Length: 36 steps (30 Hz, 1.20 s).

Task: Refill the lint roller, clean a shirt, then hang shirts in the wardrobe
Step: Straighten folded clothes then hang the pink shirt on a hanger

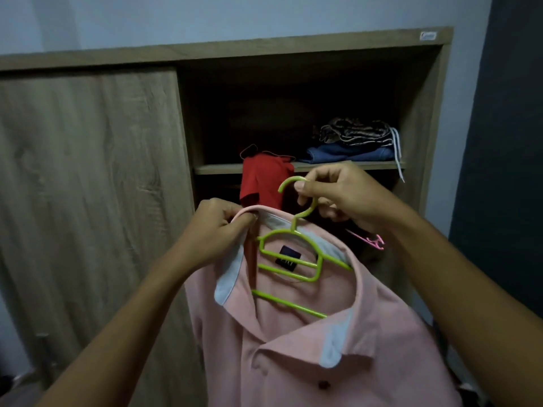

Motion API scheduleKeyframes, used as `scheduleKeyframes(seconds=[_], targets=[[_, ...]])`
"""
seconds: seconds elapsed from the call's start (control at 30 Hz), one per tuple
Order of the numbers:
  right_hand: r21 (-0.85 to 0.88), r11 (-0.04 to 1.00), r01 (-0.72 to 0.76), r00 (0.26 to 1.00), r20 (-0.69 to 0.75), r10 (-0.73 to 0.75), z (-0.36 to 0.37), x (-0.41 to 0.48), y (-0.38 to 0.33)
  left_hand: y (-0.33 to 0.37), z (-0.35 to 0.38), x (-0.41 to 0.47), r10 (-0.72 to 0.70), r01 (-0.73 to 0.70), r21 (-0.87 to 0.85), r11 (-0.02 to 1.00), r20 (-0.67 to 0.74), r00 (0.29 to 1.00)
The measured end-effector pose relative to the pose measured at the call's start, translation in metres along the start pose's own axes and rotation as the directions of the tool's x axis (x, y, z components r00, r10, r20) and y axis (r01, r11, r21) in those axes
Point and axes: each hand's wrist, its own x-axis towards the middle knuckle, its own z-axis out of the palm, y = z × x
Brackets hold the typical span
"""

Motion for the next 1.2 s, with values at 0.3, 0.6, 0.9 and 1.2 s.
scheduleKeyframes(seconds=[0.3,0.6,0.9,1.2], targets=[[-0.024,0.999,0.041,0.998,-0.040,-0.041,0.007,-0.004,0.004,0.016,0.003,-0.007,0.163,-0.171,0.039,0.984,0.161,0.973],[-0.101,0.975,0.199,0.978,-0.050,-0.205,0.009,-0.013,-0.008,0.001,0.015,-0.009,0.144,-0.184,0.163,0.969,0.231,0.962],[-0.471,0.882,-0.004,0.999,0.045,0.029,-0.029,-0.034,0.037,-0.030,0.012,-0.025,0.100,-0.129,0.200,0.971,0.149,0.984],[-0.691,0.705,0.161,0.967,-0.032,-0.253,-0.015,-0.037,0.053,-0.041,0.008,-0.025,0.056,-0.083,0.134,0.987,0.199,0.979]])
